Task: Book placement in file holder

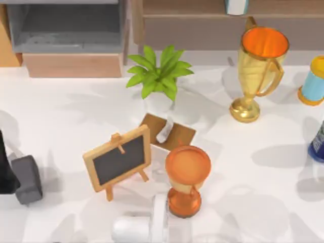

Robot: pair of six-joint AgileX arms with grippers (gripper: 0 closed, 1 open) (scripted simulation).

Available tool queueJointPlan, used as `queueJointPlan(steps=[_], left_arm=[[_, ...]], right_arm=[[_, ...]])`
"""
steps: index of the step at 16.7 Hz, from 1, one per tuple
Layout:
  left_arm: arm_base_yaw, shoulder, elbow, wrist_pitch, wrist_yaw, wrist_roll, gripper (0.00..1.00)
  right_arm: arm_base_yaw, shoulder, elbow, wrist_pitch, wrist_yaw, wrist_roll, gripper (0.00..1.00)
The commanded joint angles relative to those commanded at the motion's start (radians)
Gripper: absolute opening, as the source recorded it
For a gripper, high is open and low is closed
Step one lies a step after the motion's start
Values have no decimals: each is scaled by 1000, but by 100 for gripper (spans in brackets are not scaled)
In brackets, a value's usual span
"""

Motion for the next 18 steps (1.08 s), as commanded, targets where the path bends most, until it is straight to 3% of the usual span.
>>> queueJointPlan(steps=[4, 8, 12, 18], left_arm=[[-15, 29, 30, 8, -14, 0, 100], [-100, 213, 212, 54, -91, 11, 100], [-239, 562, 532, 127, -217, 42, 100], [-501, 1296, 1138, 255, -441, 95, 100]], right_arm=[[0, 0, 0, 0, 0, 0, 100], [0, 0, 0, 0, 0, 0, 100], [0, 0, 0, 0, 0, 0, 100], [0, 0, 0, 0, 0, 0, 100]])
